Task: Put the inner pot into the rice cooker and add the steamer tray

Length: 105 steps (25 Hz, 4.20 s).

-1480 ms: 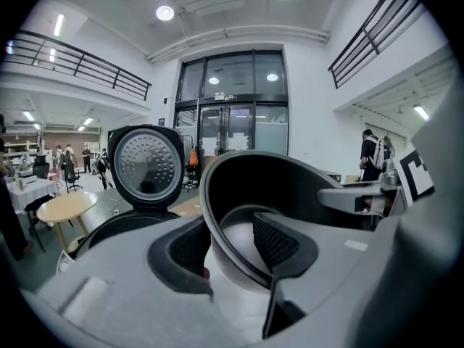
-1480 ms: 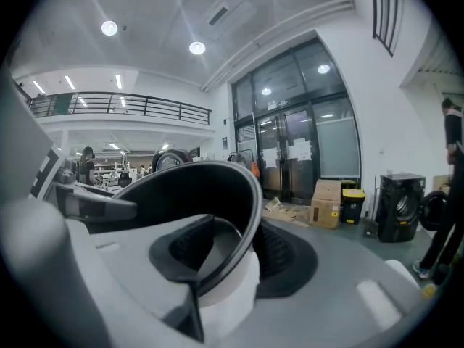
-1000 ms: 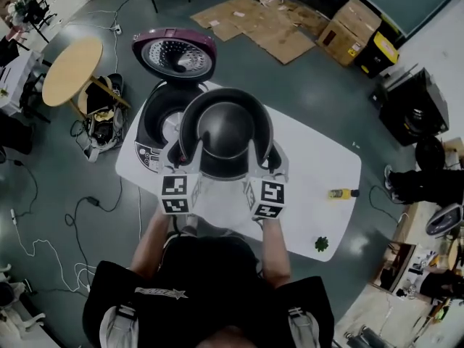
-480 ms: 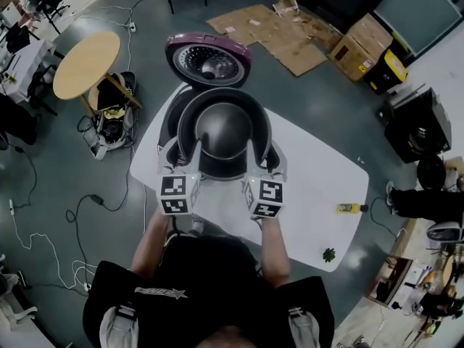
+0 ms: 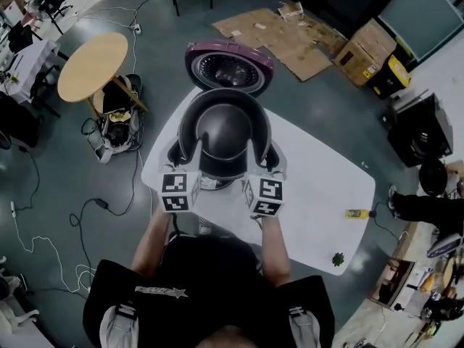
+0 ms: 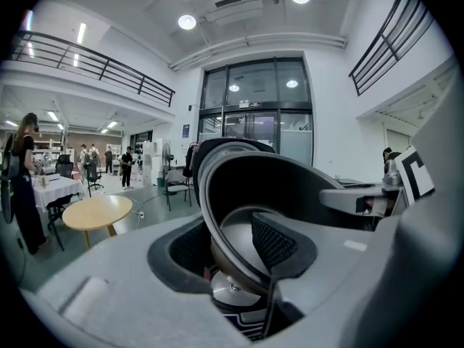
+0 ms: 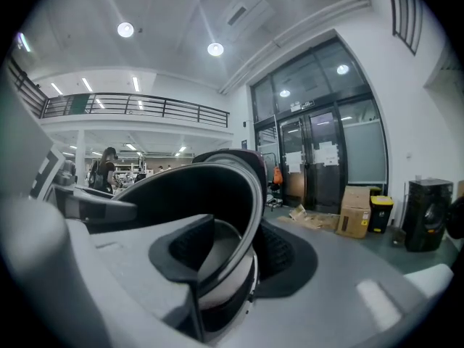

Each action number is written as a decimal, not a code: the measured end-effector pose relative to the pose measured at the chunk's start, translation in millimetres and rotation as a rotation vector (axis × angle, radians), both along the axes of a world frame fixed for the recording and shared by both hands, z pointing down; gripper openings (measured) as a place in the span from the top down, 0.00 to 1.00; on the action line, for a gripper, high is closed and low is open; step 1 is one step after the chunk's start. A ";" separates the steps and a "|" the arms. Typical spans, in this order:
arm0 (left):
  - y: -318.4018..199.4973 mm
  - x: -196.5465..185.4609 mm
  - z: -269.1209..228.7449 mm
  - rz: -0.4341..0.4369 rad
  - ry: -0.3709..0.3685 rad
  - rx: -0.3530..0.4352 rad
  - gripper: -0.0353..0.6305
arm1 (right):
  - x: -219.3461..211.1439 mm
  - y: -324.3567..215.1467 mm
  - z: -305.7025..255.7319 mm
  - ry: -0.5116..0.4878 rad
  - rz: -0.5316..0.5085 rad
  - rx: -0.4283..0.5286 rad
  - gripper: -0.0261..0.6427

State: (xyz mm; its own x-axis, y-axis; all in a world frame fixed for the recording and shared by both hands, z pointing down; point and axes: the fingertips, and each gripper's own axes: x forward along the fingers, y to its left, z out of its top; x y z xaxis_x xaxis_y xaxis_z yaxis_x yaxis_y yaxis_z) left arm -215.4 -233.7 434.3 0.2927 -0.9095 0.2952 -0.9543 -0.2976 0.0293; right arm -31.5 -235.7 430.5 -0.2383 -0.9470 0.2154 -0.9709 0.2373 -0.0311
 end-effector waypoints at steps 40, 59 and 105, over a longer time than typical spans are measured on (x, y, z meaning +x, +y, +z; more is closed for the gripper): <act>-69.9 -21.9 123.1 0.088 -0.144 -0.407 0.67 | -23.4 -59.0 126.4 -0.045 0.068 -0.412 0.72; -71.0 -25.4 151.6 0.100 -0.154 -0.553 0.68 | -26.4 -60.7 151.4 -0.059 0.046 -0.592 0.72; -64.1 -35.3 106.2 0.074 -0.179 -0.409 0.66 | -6.6 -38.4 114.3 -0.097 0.055 -0.485 0.68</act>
